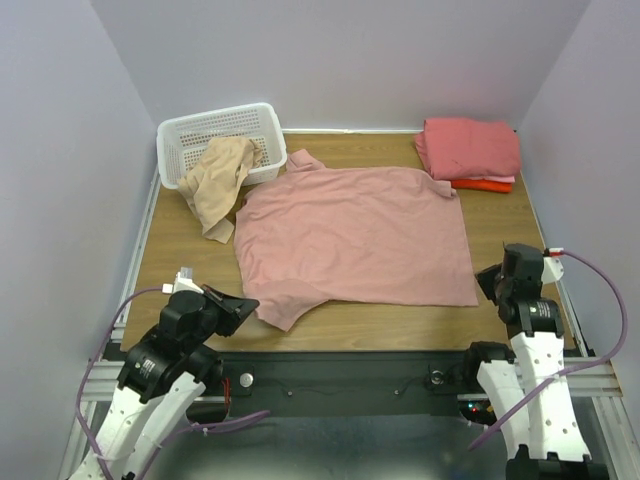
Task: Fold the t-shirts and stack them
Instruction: Fold the tshirt
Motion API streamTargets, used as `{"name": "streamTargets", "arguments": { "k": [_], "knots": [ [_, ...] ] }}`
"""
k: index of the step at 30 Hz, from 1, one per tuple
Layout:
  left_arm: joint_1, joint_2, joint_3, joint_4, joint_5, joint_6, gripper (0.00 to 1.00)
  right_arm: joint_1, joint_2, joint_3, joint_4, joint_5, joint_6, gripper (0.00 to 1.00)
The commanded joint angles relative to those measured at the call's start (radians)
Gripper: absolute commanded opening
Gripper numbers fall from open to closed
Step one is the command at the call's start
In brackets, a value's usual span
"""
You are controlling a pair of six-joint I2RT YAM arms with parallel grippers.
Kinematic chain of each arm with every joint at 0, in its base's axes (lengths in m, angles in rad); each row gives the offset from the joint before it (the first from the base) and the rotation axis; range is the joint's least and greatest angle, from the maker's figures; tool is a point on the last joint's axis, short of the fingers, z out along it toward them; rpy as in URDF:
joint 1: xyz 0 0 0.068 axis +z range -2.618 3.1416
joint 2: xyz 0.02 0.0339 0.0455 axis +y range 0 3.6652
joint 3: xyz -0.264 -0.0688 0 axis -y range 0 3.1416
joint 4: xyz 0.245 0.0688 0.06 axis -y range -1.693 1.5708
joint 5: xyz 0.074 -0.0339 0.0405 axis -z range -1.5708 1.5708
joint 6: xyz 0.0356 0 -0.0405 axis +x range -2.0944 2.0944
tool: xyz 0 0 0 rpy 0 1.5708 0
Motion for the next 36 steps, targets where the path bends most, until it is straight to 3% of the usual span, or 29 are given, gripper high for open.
{"name": "streamTargets", "arguments": {
  "k": [1,4,7,8,11,19,32,35,36],
  "knots": [
    [-0.002,-0.012,0.067,-0.046,-0.001,-0.036,0.00,-0.002,0.005,0.005,-0.085,-0.025,0.028,0.00],
    [-0.002,-0.003,0.064,-0.040,0.005,-0.024,0.00,-0.002,0.002,-0.003,-0.092,-0.049,0.019,0.00],
    [-0.002,0.011,0.046,-0.019,-0.007,-0.027,0.00,-0.002,0.020,-0.025,-0.092,-0.027,0.060,0.16],
    [-0.002,0.018,0.038,-0.003,-0.006,-0.027,0.00,-0.002,0.033,-0.034,-0.073,-0.026,0.060,0.27],
    [-0.002,0.029,0.007,0.024,0.003,-0.027,0.00,-0.002,0.095,-0.057,-0.043,-0.023,0.068,0.40],
    [-0.002,0.015,-0.006,0.032,0.000,-0.025,0.00,-0.004,0.253,-0.152,0.094,0.001,0.068,0.57],
    [-0.002,0.014,-0.010,0.032,-0.012,-0.024,0.00,-0.002,0.369,-0.213,0.207,0.024,0.063,0.56],
    [0.000,0.012,-0.010,0.032,-0.012,-0.027,0.00,-0.002,0.369,-0.226,0.227,0.033,0.077,0.50],
    [-0.002,0.009,-0.011,0.032,-0.013,-0.028,0.00,-0.002,0.361,-0.226,0.230,0.033,0.078,0.32]
  ]
}}
